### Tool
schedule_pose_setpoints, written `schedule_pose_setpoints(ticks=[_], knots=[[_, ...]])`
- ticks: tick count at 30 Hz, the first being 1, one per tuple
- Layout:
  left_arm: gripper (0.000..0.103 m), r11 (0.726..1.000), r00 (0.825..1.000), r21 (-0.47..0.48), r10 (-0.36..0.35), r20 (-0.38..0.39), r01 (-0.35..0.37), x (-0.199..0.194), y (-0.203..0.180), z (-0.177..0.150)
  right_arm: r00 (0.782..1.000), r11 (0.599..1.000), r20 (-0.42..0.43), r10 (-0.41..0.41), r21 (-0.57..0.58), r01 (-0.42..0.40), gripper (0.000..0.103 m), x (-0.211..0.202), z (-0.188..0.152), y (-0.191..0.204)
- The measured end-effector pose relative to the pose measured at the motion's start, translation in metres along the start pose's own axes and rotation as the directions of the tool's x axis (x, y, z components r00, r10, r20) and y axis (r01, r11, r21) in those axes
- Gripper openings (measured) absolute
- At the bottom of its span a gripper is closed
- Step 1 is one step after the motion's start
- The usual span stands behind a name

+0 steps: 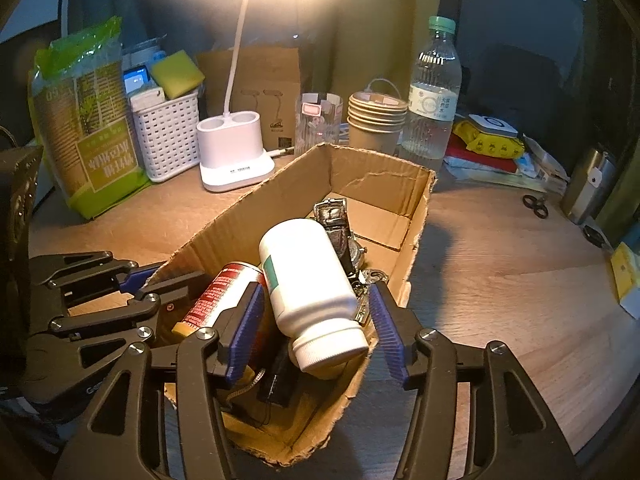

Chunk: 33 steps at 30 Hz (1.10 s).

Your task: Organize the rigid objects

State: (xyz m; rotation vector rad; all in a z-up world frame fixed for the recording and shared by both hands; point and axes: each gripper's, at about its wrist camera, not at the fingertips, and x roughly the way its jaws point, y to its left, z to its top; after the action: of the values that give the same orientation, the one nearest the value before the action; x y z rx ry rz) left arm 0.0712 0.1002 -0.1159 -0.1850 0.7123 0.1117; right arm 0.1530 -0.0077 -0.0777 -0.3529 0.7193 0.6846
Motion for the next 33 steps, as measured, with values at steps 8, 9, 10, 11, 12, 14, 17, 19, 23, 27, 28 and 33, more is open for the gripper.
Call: schedule_pose_setpoints(ticks=[8, 9, 10, 11, 12, 14, 17, 19, 23, 27, 28, 33], knots=[[0.016, 1.000, 1.000, 0.003, 0.001, 0.003, -0.001, 0.000, 0.000, 0.000, 1.000, 0.999, 0.021, -0.011, 0.042, 0.010, 0.057, -0.014, -0.004, -0.010], [0.016, 1.000, 1.000, 0.004, 0.001, 0.002, -0.001, -0.001, -0.001, 0.000, 1.000, 0.999, 0.024, -0.013, 0.048, 0.012, 0.057, -0.016, -0.004, -0.011], [0.016, 1.000, 1.000, 0.004, 0.001, 0.002, -0.001, -0.001, -0.001, 0.000, 0.999, 0.998, 0.030, -0.019, 0.056, 0.017, 0.057, -0.019, -0.005, -0.013], [0.016, 1.000, 1.000, 0.004, 0.000, 0.002, 0.000, -0.001, -0.001, 0.001, 0.999, 0.998, 0.033, -0.023, 0.060, 0.021, 0.057, -0.020, -0.005, -0.015], [0.016, 1.000, 1.000, 0.005, 0.001, 0.002, -0.001, -0.001, -0.001, 0.001, 0.999, 0.997, 0.037, -0.028, 0.067, 0.025, 0.057, -0.023, -0.005, -0.017], [0.016, 1.000, 1.000, 0.005, 0.001, 0.002, -0.001, -0.001, -0.001, 0.001, 0.998, 0.997, 0.042, -0.036, 0.074, 0.032, 0.057, -0.026, -0.006, -0.020], [0.016, 1.000, 1.000, 0.007, 0.000, 0.003, 0.000, -0.001, -0.001, 0.001, 0.998, 0.995, 0.051, -0.049, 0.092, 0.044, 0.057, -0.031, -0.008, -0.026], [0.016, 1.000, 1.000, 0.010, 0.001, 0.004, -0.001, -0.002, -0.002, 0.002, 0.997, 0.993, 0.057, -0.060, 0.104, 0.054, 0.058, -0.034, -0.009, -0.030], [0.016, 1.000, 1.000, 0.016, 0.004, 0.003, -0.004, -0.002, -0.004, 0.003, 0.995, 0.989, 0.065, -0.081, 0.131, 0.072, 0.057, -0.041, -0.012, -0.040], [0.016, 1.000, 1.000, 0.024, 0.011, 0.004, -0.012, -0.002, -0.005, 0.003, 0.991, 0.982, 0.070, -0.115, 0.160, 0.103, 0.058, -0.050, -0.014, -0.050], [0.016, 1.000, 1.000, 0.025, 0.013, 0.003, -0.013, -0.002, -0.006, 0.004, 0.990, 0.981, 0.071, -0.123, 0.162, 0.111, 0.058, -0.052, -0.014, -0.052], [0.016, 0.999, 1.000, 0.029, 0.017, 0.000, -0.017, 0.000, -0.006, 0.005, 0.981, 0.968, 0.080, -0.175, 0.196, 0.156, 0.058, -0.066, -0.020, -0.064]])
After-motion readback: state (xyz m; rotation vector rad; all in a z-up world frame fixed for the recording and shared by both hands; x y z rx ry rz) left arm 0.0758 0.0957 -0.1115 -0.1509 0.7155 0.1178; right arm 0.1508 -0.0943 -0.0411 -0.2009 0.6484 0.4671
